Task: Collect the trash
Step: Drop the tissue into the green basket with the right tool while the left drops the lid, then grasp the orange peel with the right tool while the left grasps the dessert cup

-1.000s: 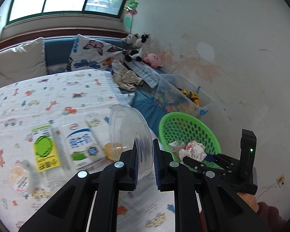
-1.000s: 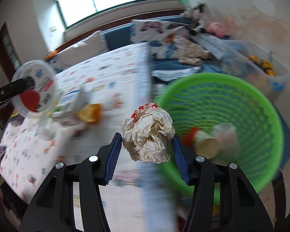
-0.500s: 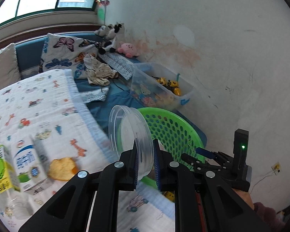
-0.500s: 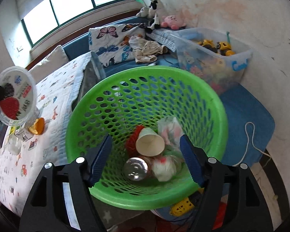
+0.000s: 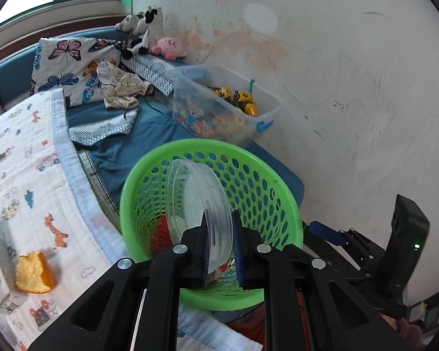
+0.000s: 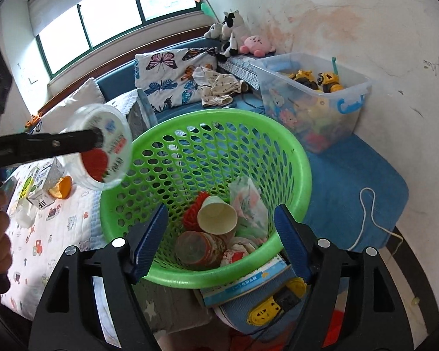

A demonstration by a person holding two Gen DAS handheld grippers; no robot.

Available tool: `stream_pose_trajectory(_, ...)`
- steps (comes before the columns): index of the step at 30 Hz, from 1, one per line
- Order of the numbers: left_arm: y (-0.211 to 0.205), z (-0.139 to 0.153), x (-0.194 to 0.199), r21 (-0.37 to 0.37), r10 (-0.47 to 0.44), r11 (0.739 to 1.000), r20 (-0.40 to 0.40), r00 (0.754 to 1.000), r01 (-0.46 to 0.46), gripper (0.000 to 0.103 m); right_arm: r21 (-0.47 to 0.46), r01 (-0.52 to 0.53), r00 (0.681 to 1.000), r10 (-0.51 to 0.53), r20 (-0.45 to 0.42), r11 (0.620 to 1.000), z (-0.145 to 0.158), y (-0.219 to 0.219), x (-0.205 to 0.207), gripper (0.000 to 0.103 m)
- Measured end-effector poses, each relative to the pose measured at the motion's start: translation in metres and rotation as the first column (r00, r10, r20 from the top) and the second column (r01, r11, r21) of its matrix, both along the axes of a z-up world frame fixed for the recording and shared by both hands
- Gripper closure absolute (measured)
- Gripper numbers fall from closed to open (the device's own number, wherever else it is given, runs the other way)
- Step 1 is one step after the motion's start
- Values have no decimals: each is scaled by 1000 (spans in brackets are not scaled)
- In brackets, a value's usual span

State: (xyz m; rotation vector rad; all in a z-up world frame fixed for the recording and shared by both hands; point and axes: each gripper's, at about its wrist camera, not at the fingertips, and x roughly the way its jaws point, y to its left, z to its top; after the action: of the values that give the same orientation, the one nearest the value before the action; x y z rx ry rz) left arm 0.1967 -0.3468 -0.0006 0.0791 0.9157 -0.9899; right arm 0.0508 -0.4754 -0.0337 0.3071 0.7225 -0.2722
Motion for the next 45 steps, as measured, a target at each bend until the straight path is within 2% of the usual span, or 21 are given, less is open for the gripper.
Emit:
stream_pose_trajectory(1,-1,-1,0,1,-2,1000,-3,1000,2,89,4,1,1000,-1,1,1000,0,-1,-1,27)
stream_pose_trajectory(4,-2,-4,1,-5,-3,1000,-6,1000,3,74,6,-2,1000,2,3,1000,0,-1,-1,27)
stream_pose_trajectory(9,13,-5,-3,-8,5,1000,-10,1000,-5,70,15,-10,1000,10,9,1000,1,1,-3,27)
stream_pose_trajectory(11,24,-3,-6,-6,23,1000,4,1000,-23,62,18,-23,1000,23,11,1000,3,6,-2,27)
stream_pose_trajectory(17,68,2,-11,-11,92,996,29,995,-92,58,14,-63,998,63,20,998,7,24,5,24)
stream_pose_trajectory(21,107,2,-16,10,161,987,64,985,-161,57,13,-103,994,102,22,995,9,43,14,22)
stream_pose_trajectory(22,113,2,-17,10,172,985,67,983,-173,54,13,-118,993,118,23,993,10,49,18,22)
stream_pose_trajectory(26,153,-1,-13,4,238,971,53,970,-239,53,4,-163,986,163,22,987,13,70,30,21)
stream_pose_trajectory(34,230,-10,-14,-1,376,926,50,925,-377,53,4,-257,966,257,27,966,15,109,57,21)
stream_pose_trajectory(41,290,-22,-14,7,481,877,23,877,-481,53,16,-348,937,348,20,937,12,147,83,21)
stream_pose_trajectory(45,321,-29,-16,10,535,845,12,845,-535,49,22,-397,918,397,8,917,7,169,101,21)
